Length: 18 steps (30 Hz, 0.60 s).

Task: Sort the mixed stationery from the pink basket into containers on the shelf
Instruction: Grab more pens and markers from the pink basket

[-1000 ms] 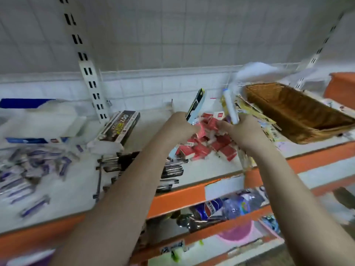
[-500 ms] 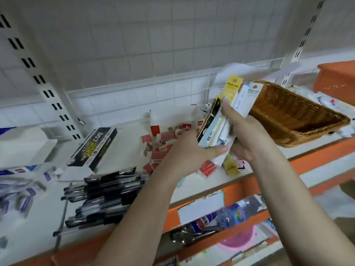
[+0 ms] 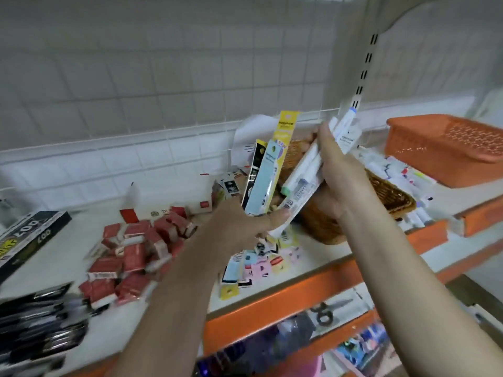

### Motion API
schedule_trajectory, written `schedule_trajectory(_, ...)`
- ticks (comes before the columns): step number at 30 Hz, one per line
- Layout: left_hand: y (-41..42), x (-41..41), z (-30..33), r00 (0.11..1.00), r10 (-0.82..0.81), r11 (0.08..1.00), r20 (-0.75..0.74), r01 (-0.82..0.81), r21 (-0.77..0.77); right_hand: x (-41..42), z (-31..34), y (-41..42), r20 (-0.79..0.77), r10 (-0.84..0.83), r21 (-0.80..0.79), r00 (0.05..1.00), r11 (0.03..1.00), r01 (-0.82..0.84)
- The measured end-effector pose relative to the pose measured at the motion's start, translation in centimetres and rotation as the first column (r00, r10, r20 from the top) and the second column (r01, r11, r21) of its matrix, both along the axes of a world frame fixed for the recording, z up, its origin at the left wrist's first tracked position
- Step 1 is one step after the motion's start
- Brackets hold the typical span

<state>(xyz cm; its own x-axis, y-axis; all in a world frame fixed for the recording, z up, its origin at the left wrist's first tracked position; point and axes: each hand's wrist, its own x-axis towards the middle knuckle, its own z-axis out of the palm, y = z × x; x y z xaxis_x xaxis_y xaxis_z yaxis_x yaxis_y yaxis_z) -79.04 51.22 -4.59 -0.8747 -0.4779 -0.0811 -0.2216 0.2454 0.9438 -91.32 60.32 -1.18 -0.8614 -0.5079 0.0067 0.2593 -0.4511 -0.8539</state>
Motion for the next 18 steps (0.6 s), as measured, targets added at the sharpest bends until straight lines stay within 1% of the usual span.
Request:
schedule_trajectory(1,0.6,-1.0,-0.1,1.000,0.017,1.000,-0.022,-0.017,-0.013,-2.1,0.8,0.7,0.017,-0.023,-0.012,1.000,1.000,0.023)
schedule_trajectory(3,2.1,-2.9,0.0,0.996,0.083,0.995,-0.039,-0.085,-0.060,-6.6,2.5,2.1,0.021,-0.010,-0.050,1.000,0.999,0.011)
schedule_trajectory(5,3.8,-4.9,0.4,0.987,0.158,0.982,-0.040,-0.161,-0.099,-11.2,4.9,3.8,-0.009,-0.024,-0.119,1.000,0.993,0.023)
schedule_trajectory(6,4.7,-5.9,0.5,0.980,0.191,0.976,-0.049,-0.195,-0.099,-13.4,5.9,4.8,-0.050,-0.067,-0.090,0.996,0.994,0.063)
schedule_trajectory(7,5.7,-6.9,0.6,0.973,0.223,0.971,-0.068,-0.228,-0.075,-15.6,6.4,5.7,-0.118,-0.112,-0.006,0.987,0.994,0.112)
schedule_trajectory(8,6.7,-7.9,0.8,0.965,0.247,0.967,-0.087,-0.251,-0.046,-17.6,6.5,6.5,-0.210,-0.128,0.129,0.969,0.979,0.158)
schedule_trajectory(9,7.6,-8.9,0.9,0.961,0.261,0.964,-0.094,-0.264,-0.026,-19.4,5.9,7.3,-0.302,-0.096,0.294,0.948,0.937,0.189)
schedule_trajectory(10,8.5,-9.8,1.1,0.959,0.266,0.963,-0.096,-0.269,-0.014,-21.1,4.8,7.9,-0.375,-0.015,0.465,0.927,0.862,0.203)
schedule_trajectory(11,9.2,-10.8,1.3,0.961,0.262,0.965,-0.093,-0.263,0.000,-22.4,3.4,8.5,-0.419,0.101,0.632,0.902,0.746,0.210)
schedule_trajectory(12,9.8,-11.6,1.5,0.964,0.249,0.968,-0.088,-0.248,0.021,-23.5,1.8,9.0,-0.428,0.233,0.774,0.873,0.593,0.221)
schedule_trajectory(13,10.4,-12.4,1.7,0.968,0.237,0.971,-0.077,-0.235,0.041,-24.1,0.4,9.7,-0.412,0.359,0.870,0.838,0.428,0.244)
schedule_trajectory(14,10.7,-13.2,1.8,0.972,0.225,0.974,-0.066,-0.222,0.047,-24.5,-0.8,10.3,-0.384,0.443,0.916,0.810,0.293,0.273)
schedule_trajectory(15,11.1,-13.8,2.0,0.975,0.217,0.975,-0.053,-0.215,0.052,-24.8,-1.7,10.7,-0.360,0.478,0.933,0.801,0.214,0.291)
schedule_trajectory(16,11.2,-14.2,2.0,0.975,0.218,0.975,-0.043,-0.215,0.064,-25.2,-2.3,11.0,-0.358,0.481,0.934,0.800,0.175,0.312)
schedule_trajectory(18,11.3,-14.7,2.1,0.970,0.240,0.966,-0.043,-0.235,0.108,-25.3,-2.7,11.2,-0.420,0.485,0.905,0.767,0.164,0.391)
